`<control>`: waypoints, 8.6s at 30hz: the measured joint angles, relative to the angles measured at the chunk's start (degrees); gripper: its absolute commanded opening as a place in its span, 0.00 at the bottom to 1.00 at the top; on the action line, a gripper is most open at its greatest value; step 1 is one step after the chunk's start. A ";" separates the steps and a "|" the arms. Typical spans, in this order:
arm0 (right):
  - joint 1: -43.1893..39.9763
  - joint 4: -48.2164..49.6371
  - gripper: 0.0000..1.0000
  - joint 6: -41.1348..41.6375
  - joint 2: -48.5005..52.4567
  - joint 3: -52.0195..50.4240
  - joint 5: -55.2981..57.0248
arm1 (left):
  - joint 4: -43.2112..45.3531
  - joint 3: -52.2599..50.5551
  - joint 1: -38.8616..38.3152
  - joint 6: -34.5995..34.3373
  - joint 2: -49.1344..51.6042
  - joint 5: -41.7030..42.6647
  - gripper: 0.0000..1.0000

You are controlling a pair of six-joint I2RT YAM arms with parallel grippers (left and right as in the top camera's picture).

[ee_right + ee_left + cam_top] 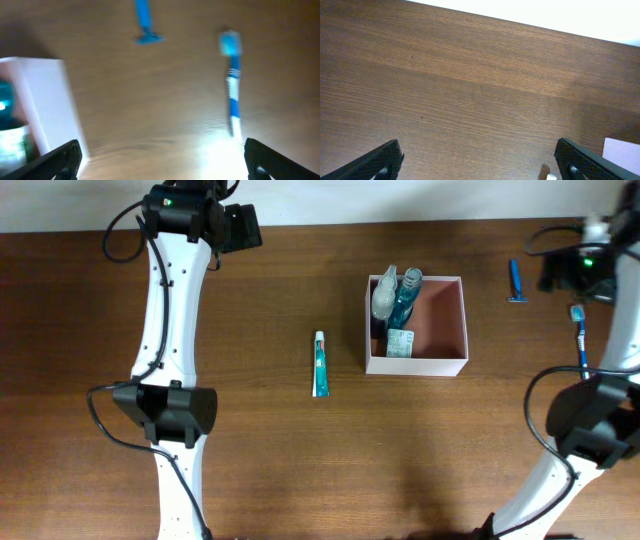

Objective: Pack container
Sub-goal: 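Release the soap bar in the box and move right gripper to toothbrush, then lower the right gripper onto the blue-white toothbrush handle, then close the right gripper on the toothbrush handle and lift it, then carry the toothbrush left and drop it into the pink box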

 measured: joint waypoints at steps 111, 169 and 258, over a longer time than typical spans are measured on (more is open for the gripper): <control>-16.17 22.53 0.04 -19.78 7.39 -23.91 -7.02 | 0.00 0.00 -0.02 0.00 0.00 0.00 0.99; -12.48 12.52 0.38 -13.03 18.45 -5.60 -0.68 | 0.00 0.00 -0.02 0.00 0.00 0.00 0.99; 17.81 -16.20 0.10 9.64 14.27 19.12 -19.02 | -0.02 0.00 -0.02 0.00 0.00 0.00 0.99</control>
